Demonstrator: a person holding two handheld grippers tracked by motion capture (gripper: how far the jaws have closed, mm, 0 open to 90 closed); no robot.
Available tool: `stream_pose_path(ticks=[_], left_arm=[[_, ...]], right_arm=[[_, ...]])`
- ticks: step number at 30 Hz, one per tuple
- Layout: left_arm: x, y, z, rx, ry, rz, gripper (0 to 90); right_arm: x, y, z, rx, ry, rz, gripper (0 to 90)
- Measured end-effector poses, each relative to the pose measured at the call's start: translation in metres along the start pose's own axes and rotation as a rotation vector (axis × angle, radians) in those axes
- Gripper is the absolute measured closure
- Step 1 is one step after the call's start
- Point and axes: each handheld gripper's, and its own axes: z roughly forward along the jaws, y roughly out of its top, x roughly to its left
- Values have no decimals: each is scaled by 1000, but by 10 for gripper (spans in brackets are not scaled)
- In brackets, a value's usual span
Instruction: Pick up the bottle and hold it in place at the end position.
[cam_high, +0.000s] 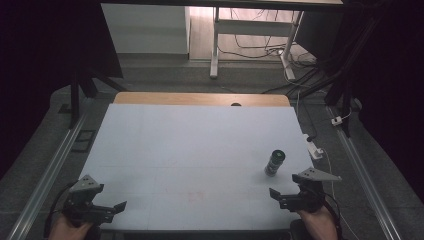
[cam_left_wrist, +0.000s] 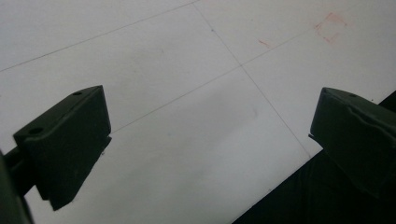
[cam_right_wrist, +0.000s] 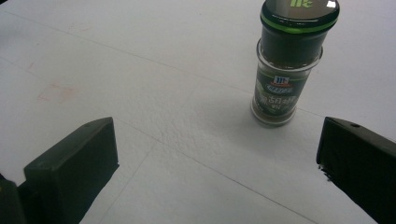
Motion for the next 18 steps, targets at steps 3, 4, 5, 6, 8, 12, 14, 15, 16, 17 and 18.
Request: stream_pose_path(ticks=[3, 4, 5, 6, 8, 12, 14, 15, 16, 17, 18], left_arm=[[0, 0, 0, 2, 1, 0, 0], [0, 0, 0, 2, 2, 0, 0], [0, 0, 0, 1, 2, 0, 0], [0, 0, 0, 1, 2, 0, 0], [0, 0, 0, 1, 2, 0, 0], [0, 0, 0, 2, 2, 1, 0], [0, 0, 0, 3, 1, 0, 0], [0, 0, 0, 4, 0, -1, 0], [0, 0, 0, 3, -1, -1, 0], [0, 0, 0, 3, -2, -2, 0], [0, 0, 0, 3, -2, -2, 0]], right_arm=[[-2, 1, 1, -15, -3, -7, 0], [-2, 2, 2, -17, -5, -8, 0], [-3, 3, 3, -18, -9, -14, 0], [-5, 3, 4, -19, -13, -15, 0], [-7, 4, 6, -18, -7, -13, 0], [-10, 4, 10, -16, -13, -22, 0], [-12, 5, 13, -16, -17, -17, 0], [-12, 6, 15, -15, -19, -13, 0], [-13, 6, 16, -9, -22, -12, 0], [-14, 7, 18, -5, -25, -7, 0], [-15, 7, 19, -1, -26, -3, 0]])
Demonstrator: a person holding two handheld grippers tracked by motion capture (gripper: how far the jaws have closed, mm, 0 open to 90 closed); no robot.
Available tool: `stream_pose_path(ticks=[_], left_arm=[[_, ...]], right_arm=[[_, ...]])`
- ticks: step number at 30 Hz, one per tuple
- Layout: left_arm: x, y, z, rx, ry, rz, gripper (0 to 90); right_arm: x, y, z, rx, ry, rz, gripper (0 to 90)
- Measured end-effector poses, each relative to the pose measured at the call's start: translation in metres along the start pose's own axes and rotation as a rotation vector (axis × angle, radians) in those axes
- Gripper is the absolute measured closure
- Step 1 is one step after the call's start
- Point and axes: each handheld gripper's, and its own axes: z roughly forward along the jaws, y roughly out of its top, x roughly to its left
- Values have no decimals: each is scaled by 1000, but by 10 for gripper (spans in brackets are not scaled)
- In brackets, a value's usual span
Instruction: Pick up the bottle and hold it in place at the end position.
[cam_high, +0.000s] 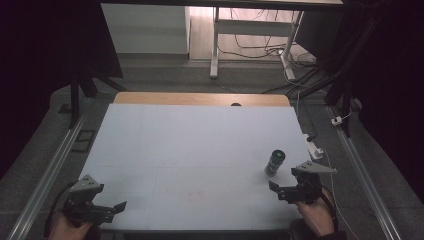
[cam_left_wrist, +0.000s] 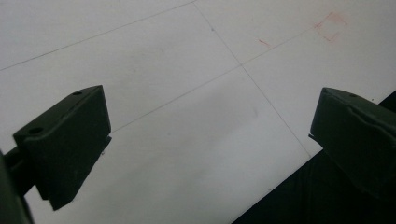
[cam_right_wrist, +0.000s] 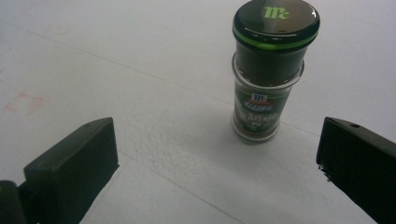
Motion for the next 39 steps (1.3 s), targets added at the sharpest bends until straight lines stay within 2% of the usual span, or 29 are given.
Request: stream_pose_path(ticks=[6, 16, 25, 33, 39], left_arm=[[0, 0, 0, 1, -2, 0, 0], [1, 0, 0, 2, -6, -1, 0], [1, 0, 0, 4, -7, -3, 0], [0, 0, 1, 7, -8, 1, 0], [0, 0, 1, 8, -8, 3, 0]], right_arm=[[-6, 4, 10, 17, -13, 4, 0], [-15, 8, 27, 62, -66, -30, 0], [-24, 11, 41, 77, -47, -57, 0], [-36, 11, 54, 98, -32, -54, 1], [-37, 12, 61, 127, -18, -91, 138]])
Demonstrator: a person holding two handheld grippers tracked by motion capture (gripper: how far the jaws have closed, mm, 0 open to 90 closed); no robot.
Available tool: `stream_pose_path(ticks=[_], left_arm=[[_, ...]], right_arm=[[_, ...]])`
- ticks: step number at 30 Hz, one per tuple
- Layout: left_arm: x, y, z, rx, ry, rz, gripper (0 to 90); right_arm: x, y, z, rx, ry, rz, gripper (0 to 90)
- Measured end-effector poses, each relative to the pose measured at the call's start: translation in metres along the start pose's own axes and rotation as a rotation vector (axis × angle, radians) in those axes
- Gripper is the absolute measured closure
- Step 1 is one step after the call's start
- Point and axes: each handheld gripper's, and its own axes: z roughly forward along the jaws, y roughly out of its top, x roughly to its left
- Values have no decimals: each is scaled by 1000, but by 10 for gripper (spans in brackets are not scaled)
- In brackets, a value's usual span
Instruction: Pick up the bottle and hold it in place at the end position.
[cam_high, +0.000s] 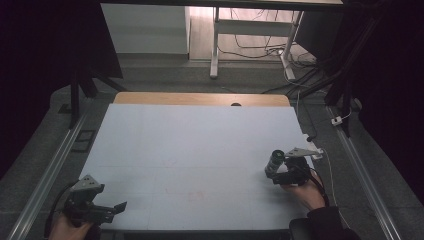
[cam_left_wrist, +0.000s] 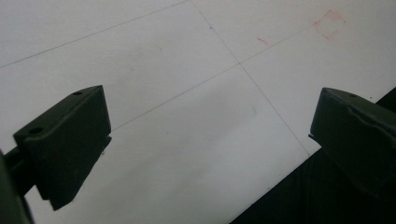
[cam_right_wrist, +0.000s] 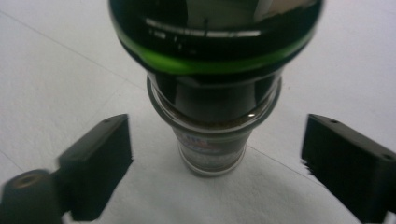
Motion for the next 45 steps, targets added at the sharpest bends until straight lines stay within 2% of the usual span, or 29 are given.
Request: stream_pose_path(ticks=[3, 8, 13, 16, 19, 27, 32, 36, 45], left_arm=[[0, 0, 0, 2, 0, 1, 0], [0, 0, 0, 5, 1, -1, 0], [0, 0, 1, 7, 3, 0, 0], [0, 0, 1, 8, 3, 0, 0], [0, 0, 1, 10, 3, -3, 0], [0, 0, 1, 11, 4, -3, 0], [0, 0, 0, 7, 4, -5, 0], [1, 0, 0, 2, 1, -15, 0], [2, 0, 0, 1, 0, -20, 0]], right_arm=[[-1, 0, 2, 14, -10, -26, 208], [-3, 1, 3, -3, -9, -46, 298], [-4, 3, 2, -17, 13, -45, 431], [-3, 3, 1, -16, 31, -61, 514], [-1, 4, 1, -14, 18, -77, 520], [2, 7, 1, 2, -7, -80, 524], [3, 11, -5, -33, -19, -51, 524], [4, 16, -10, -50, -5, -31, 524], [16, 28, -12, -49, 17, -62, 524]])
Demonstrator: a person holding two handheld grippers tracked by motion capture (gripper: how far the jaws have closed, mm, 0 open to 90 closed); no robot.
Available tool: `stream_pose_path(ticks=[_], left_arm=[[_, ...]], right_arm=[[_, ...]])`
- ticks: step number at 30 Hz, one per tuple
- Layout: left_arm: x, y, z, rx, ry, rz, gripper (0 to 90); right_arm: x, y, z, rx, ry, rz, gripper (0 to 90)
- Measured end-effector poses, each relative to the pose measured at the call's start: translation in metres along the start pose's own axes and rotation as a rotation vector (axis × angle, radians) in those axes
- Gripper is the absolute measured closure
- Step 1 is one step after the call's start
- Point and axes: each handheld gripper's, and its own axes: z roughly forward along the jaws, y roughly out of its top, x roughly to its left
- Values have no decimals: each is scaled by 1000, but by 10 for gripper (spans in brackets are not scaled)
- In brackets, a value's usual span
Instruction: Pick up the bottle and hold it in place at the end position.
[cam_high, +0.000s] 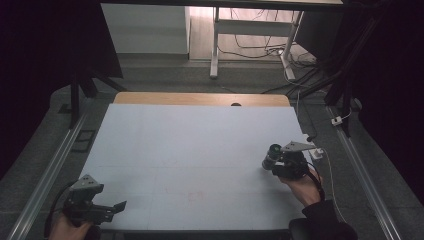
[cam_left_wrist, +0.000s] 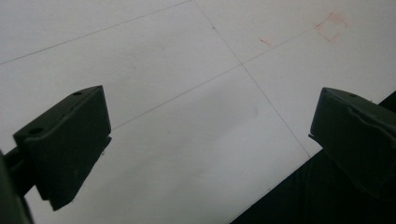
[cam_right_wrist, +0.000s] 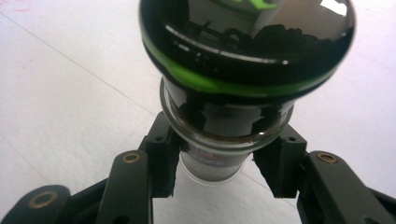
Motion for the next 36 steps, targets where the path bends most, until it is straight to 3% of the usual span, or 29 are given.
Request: stream_pose_path(ticks=[10, 28, 36], left_arm=[[1, 0, 0, -3, -4, -4, 0], [2, 0, 0, -6, -12, -10, 0], [2, 0, 0, -7, -14, -10, 0]], right_arm=[[12, 19, 6, -14, 47, 31, 524], [44, 53, 33, -4, 127, -53, 524], [54, 65, 49, 0, 138, -65, 524]])
